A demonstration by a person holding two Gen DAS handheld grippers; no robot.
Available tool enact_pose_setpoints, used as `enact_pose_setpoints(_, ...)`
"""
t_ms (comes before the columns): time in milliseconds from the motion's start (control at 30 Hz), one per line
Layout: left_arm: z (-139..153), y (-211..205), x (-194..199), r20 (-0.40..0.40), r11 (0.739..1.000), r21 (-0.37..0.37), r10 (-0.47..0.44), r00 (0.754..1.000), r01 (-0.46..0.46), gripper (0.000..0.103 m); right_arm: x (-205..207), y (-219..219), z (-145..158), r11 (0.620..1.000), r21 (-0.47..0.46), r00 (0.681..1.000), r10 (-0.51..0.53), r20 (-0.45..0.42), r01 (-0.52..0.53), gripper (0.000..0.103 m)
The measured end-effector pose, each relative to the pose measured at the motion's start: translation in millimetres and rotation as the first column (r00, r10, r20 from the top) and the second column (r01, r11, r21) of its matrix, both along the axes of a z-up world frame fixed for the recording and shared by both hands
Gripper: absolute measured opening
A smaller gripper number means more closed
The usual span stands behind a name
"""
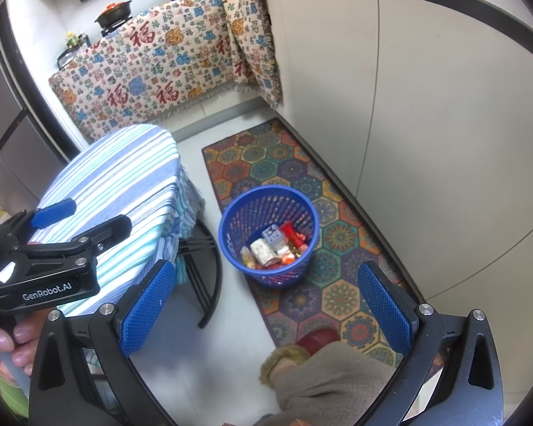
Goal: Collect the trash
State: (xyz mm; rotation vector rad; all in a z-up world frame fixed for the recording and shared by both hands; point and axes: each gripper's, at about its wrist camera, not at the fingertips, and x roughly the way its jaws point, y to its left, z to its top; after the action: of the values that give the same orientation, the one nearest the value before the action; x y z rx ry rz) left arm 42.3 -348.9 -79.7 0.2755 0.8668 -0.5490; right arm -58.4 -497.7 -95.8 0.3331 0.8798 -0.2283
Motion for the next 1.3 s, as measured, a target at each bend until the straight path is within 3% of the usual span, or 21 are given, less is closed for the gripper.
enact_pose_setpoints(1300, -2.2, 0.4, -5.3, -0.006, 1.000, 0.001, 0.001, 1.000, -0.001, 0.103, 3.6, -3.9, -4.2, 1.000, 0.003, 1.000, 0.016, -0.004, -0.016, 0.103)
